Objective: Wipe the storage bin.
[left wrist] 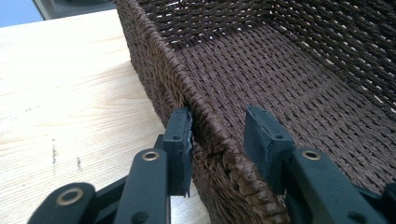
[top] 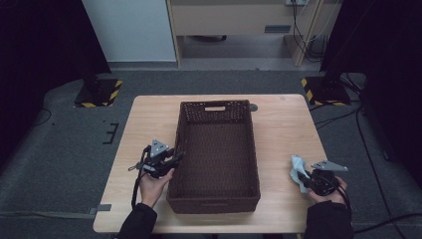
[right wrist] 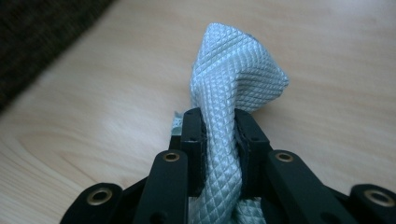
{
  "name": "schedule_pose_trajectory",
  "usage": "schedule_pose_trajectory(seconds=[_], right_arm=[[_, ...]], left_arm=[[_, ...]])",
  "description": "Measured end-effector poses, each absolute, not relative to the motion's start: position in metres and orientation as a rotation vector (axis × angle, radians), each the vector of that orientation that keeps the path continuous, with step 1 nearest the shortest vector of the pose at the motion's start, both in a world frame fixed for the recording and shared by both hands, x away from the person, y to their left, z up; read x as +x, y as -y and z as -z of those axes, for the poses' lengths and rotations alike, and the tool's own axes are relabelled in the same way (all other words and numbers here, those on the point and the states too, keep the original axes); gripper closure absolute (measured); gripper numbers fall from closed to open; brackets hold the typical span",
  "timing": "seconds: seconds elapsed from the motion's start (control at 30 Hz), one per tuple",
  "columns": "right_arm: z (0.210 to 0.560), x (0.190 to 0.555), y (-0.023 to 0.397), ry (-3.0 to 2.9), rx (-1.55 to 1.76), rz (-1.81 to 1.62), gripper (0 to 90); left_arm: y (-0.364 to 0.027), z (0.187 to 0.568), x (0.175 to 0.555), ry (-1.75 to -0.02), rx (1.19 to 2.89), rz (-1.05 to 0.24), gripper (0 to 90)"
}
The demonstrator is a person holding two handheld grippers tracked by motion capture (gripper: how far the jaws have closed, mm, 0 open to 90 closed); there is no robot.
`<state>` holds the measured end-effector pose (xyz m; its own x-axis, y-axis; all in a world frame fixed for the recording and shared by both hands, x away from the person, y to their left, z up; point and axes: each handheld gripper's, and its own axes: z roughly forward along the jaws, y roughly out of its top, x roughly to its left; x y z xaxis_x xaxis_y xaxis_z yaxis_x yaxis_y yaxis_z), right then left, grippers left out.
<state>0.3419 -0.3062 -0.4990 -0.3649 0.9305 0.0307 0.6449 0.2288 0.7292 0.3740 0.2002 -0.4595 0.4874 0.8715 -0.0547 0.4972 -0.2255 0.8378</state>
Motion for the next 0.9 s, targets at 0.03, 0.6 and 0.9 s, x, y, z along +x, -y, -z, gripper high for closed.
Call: schedule_pose_trajectory(seconds=[0.03, 0.6, 0.9], right_arm=[[0.496, 0.343, 0.305, -2.081, 1.444, -0.972, 76.5], [0.480, 0.375, 0.276, -2.033, 1.342, -1.200, 76.0], [0.469, 0.395, 0.266, -1.997, 1.319, -1.279, 76.1]], left_arm=[[-0.200, 0.459, 0.374, -1.142, 1.878, -0.555, 61.9], [-0.188, 0.458, 0.370, -1.123, 1.891, -0.569, 64.6], [-0.185, 0.458, 0.369, -1.123, 1.904, -0.574, 64.5]])
